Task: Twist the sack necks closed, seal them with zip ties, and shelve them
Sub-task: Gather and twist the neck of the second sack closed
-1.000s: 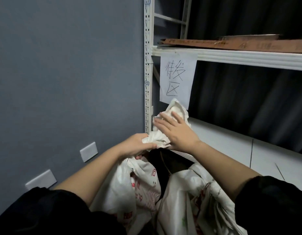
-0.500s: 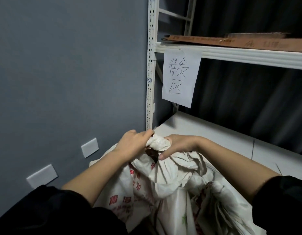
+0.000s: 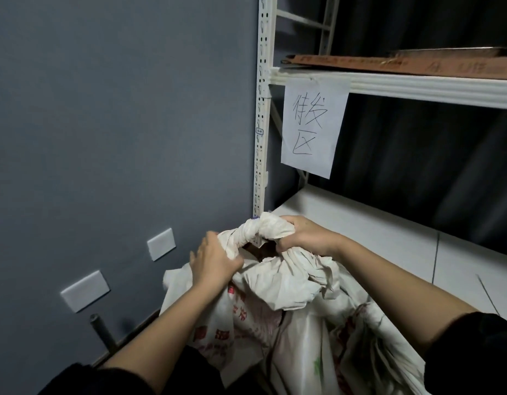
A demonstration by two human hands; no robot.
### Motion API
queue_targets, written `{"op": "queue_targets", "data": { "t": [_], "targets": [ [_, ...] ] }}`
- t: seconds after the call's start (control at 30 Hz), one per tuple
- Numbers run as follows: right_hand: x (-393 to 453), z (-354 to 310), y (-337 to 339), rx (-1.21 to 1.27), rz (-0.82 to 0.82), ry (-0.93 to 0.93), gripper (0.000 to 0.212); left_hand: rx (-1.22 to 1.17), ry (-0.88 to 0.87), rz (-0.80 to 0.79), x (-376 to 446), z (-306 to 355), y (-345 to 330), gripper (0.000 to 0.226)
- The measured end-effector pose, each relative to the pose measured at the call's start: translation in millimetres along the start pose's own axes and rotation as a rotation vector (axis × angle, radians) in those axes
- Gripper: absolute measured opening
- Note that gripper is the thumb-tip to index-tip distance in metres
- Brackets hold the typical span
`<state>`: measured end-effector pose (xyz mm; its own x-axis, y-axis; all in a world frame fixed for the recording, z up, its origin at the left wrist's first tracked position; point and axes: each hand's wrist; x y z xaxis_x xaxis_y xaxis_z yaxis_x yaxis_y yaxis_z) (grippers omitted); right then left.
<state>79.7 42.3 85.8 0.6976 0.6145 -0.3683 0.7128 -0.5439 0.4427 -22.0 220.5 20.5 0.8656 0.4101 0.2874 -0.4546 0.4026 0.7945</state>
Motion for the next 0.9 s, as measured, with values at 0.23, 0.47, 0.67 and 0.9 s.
{"op": "queue_targets", "data": {
  "t": [0.23, 0.47, 0.67, 0.9],
  "targets": [
    [-6.5, -8.9, 5.3, -0.199, 0.07, 0.132, 0.037, -0.093, -0.165, 0.035, 6.9, -5.9, -5.6, 0.034],
    [24.8, -0.7, -18.6, -0.58, 0.556, 0.213, 0.034, -0.638, -0.067, 0.073, 23.1, -10.5, -20.1, 0.03],
    [63.5, 4.6, -43.6, -0.769, 0.516, 0.195, 0.072, -0.769, 0.009, 0.127, 29.1, -8.7, -17.7, 0.005],
    [80.1, 8.6, -49.9, -0.98, 0.4, 0.202, 0.047, -0.923, 0.12, 0.134, 37.1, -10.6, -19.1, 0.008]
  ]
}}
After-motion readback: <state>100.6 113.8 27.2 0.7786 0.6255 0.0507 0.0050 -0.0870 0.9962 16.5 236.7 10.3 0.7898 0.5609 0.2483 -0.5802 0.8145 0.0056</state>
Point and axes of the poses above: each hand's wrist, its own x-axis towards the middle knuckle, its own y-axis out of the back of the hand, z = x × y, and after that the axes turned 15 degrees about -y, right-handed
